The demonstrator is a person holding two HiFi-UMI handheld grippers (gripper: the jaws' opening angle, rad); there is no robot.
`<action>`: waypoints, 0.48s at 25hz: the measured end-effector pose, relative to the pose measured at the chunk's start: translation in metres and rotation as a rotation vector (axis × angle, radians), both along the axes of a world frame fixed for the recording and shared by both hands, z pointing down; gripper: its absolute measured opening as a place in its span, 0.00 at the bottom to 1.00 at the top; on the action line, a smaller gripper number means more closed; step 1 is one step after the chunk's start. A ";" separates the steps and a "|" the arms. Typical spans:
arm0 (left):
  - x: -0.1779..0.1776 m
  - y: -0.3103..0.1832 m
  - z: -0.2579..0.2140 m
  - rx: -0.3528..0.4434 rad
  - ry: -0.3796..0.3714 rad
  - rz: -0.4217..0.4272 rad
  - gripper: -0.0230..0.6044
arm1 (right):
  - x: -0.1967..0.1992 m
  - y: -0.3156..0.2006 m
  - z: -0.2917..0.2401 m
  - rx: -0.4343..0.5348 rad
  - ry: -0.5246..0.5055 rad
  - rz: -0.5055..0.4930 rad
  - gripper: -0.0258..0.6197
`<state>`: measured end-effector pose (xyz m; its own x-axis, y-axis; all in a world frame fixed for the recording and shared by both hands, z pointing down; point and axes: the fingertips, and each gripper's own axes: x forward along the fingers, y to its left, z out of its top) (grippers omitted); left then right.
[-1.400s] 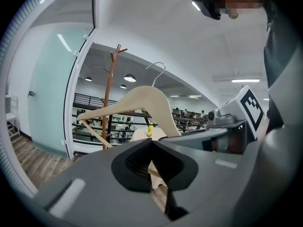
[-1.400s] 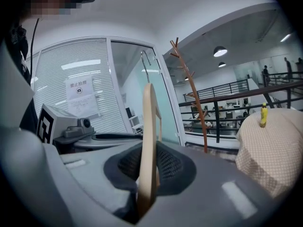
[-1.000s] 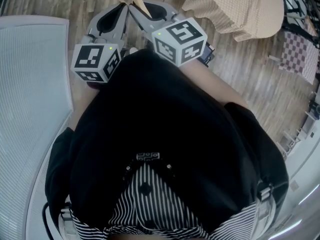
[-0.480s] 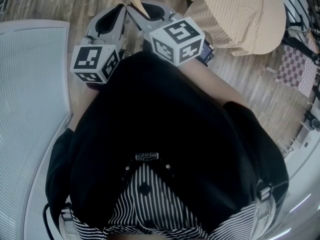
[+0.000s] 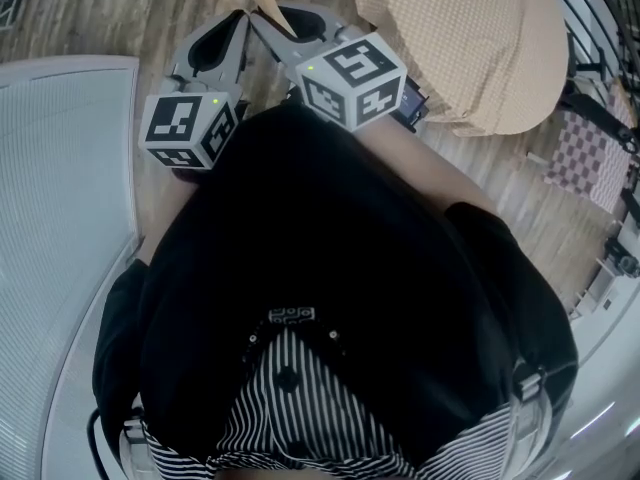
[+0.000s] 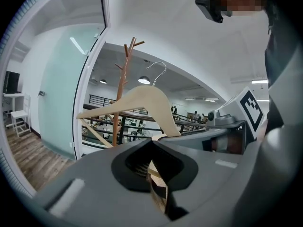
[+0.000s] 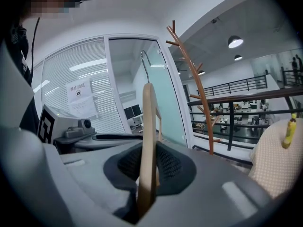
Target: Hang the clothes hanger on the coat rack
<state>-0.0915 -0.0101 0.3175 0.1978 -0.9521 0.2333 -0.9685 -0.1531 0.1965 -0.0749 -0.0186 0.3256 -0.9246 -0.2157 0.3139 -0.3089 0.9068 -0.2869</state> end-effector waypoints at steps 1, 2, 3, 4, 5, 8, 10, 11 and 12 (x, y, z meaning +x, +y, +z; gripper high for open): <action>0.001 -0.008 0.000 0.003 -0.003 -0.002 0.04 | 0.001 -0.008 0.000 0.001 -0.004 0.000 0.11; 0.001 -0.014 0.002 0.007 -0.005 -0.004 0.04 | 0.001 -0.014 0.002 0.002 -0.007 0.001 0.11; 0.001 -0.019 0.005 0.010 -0.007 -0.005 0.04 | 0.001 -0.019 0.005 0.005 -0.008 0.001 0.11; 0.001 -0.023 0.008 0.014 -0.008 -0.005 0.04 | 0.001 -0.023 0.008 0.008 -0.007 0.000 0.11; 0.004 -0.028 0.010 0.015 -0.009 -0.004 0.04 | 0.003 -0.028 0.011 0.009 -0.006 -0.001 0.11; 0.015 -0.052 0.008 0.012 -0.006 0.004 0.04 | 0.015 -0.052 0.009 0.006 0.000 0.005 0.11; 0.021 -0.066 0.006 0.012 0.003 0.018 0.04 | 0.021 -0.067 0.006 0.007 0.008 0.017 0.11; 0.023 -0.070 0.006 0.015 0.008 0.026 0.04 | 0.023 -0.071 0.006 0.010 0.013 0.023 0.11; 0.022 -0.072 0.008 0.017 0.010 0.032 0.04 | 0.023 -0.072 0.009 0.013 0.016 0.028 0.11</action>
